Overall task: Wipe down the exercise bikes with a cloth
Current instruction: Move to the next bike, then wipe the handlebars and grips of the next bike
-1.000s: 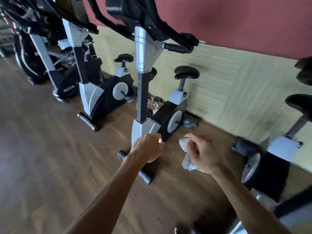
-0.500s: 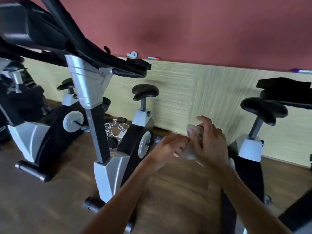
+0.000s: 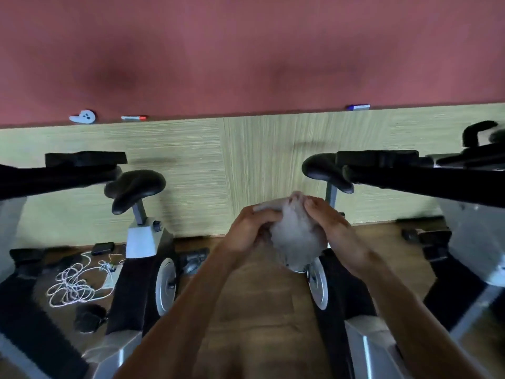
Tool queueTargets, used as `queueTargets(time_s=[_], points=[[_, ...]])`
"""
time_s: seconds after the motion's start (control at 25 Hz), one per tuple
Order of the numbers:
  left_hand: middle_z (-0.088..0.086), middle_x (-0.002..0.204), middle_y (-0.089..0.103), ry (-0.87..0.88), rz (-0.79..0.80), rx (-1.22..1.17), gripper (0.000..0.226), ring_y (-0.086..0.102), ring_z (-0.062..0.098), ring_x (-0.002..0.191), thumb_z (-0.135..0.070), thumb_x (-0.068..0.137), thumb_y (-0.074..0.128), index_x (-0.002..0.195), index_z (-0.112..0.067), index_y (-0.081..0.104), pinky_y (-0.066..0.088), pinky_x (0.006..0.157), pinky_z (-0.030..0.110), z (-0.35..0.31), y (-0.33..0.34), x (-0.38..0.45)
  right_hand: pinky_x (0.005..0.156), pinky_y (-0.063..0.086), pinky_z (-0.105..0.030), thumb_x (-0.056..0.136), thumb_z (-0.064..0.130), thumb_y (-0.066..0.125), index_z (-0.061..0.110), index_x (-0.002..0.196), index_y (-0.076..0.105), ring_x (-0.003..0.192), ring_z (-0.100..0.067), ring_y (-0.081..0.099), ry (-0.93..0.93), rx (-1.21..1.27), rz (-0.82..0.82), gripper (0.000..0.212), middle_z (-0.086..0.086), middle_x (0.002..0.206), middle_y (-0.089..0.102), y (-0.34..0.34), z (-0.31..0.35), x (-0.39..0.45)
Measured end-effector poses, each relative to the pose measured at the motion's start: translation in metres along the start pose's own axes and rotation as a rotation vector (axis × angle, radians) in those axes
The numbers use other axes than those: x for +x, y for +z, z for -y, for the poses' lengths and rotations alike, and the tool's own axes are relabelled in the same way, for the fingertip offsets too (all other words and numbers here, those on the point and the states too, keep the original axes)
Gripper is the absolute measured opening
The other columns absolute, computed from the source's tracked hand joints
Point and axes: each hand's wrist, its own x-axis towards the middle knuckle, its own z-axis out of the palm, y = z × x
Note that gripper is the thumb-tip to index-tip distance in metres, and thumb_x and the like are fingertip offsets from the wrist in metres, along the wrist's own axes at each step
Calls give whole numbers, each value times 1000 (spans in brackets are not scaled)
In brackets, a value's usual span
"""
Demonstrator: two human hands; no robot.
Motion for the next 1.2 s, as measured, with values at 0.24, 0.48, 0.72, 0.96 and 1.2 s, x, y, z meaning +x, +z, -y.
queueTargets(time_s=[0.24,0.48,0.72,0.96,1.2], points=[[11,98,73,-130,429,65,35,67,24,95,-13,71,58,97,-16,82,51,78,30,-48,-34,92,113,39,-58,103,40,57,9,141,53,127,-37,59,-23,294,-26,49,-19,134,64,12,5,38],[6,102,74,70,165,359,17,70,28,99,-20,92,73,109,-17,71,56,91,46,-48,-42,161,102,52,-56,97,36,66,12,135,54,116,-32,67,-100,395,-439,46,-16,124,69,39,10,88],[5,100,76,55,281,212,56,74,17,96,-64,91,51,111,-17,71,55,76,23,-43,-11,177,95,57,-46,102,15,58,6,131,53,109,-30,71,-108,358,-442,31,-18,114,72,23,16,133],[1,91,77,209,170,131,46,74,7,85,-54,94,63,109,-11,70,53,67,16,-50,19,235,91,55,-39,89,43,57,19,121,54,118,-21,54,-97,-221,-613,40,-5,119,55,-16,26,180],[7,78,70,400,347,56,59,71,15,77,-56,78,68,95,0,65,54,66,23,-50,38,294,72,56,-32,95,30,63,24,105,53,94,-16,65,-288,-246,-879,15,-4,103,63,-28,35,201]])
